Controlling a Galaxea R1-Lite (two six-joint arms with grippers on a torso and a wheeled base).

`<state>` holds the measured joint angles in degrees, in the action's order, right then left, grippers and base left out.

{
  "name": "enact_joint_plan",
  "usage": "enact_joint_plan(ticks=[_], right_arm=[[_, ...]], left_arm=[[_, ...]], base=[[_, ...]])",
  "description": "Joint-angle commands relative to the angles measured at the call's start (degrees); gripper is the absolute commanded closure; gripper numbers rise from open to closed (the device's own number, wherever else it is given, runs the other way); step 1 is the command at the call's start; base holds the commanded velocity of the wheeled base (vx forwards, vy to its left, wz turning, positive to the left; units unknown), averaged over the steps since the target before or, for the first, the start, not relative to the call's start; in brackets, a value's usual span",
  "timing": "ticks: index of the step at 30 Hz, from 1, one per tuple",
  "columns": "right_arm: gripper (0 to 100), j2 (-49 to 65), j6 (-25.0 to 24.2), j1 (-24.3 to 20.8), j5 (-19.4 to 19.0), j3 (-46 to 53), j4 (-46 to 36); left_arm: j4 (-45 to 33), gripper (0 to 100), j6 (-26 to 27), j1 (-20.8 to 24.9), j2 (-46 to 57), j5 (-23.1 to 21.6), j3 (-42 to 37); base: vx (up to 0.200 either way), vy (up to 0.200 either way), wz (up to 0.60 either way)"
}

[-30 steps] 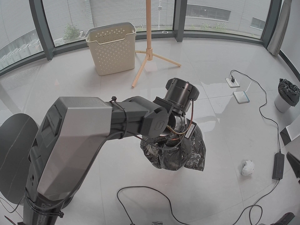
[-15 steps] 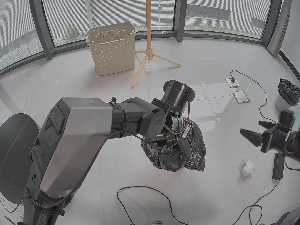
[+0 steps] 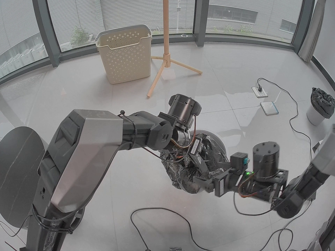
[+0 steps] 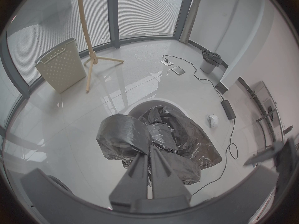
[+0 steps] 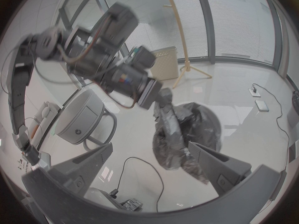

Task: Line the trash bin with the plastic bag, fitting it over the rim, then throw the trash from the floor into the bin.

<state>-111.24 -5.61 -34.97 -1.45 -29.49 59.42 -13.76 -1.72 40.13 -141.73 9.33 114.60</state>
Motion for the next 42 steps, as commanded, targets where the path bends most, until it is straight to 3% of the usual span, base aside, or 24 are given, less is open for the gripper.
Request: enact_joint_plan(ticks=[1,5,16,35,36,42], right_arm=[[0,-9.96,-1.34,-5.19,1.98,-2.06,1.93],[0,-11.98,-1.25,-5.45,2.24,-1.89,2.46],[0,-15.50,-1.25,-2.91,9.27,-11.12,2.55],[0,-21.83,4.20,0.35,12.35,-16.21,2.55],[100,-22.18,4.20,0.43,12.61,-16.65,2.55],[100,-23.23,4.20,0.70,13.23,-18.41,2.55]], left_arm=[[-0.12,100,-0.83,-1.99,-1.09,-1.15,-0.01],[-0.12,100,-1.18,-2.43,-0.65,-1.24,-0.01],[-0.12,100,-2.41,-1.90,0.05,-1.24,-0.01],[-0.21,100,-2.50,-0.93,0.31,-1.33,-0.01],[-0.21,100,-2.50,-0.93,0.40,-1.33,-0.01],[-0.21,100,-3.20,-0.93,0.49,-1.33,-0.01]], base=[[0.000,0.000,0.00],[0.000,0.000,0.00],[0.000,0.000,0.00],[0.000,0.000,0.00],[0.000,0.000,0.00],[0.000,0.000,0.00]])
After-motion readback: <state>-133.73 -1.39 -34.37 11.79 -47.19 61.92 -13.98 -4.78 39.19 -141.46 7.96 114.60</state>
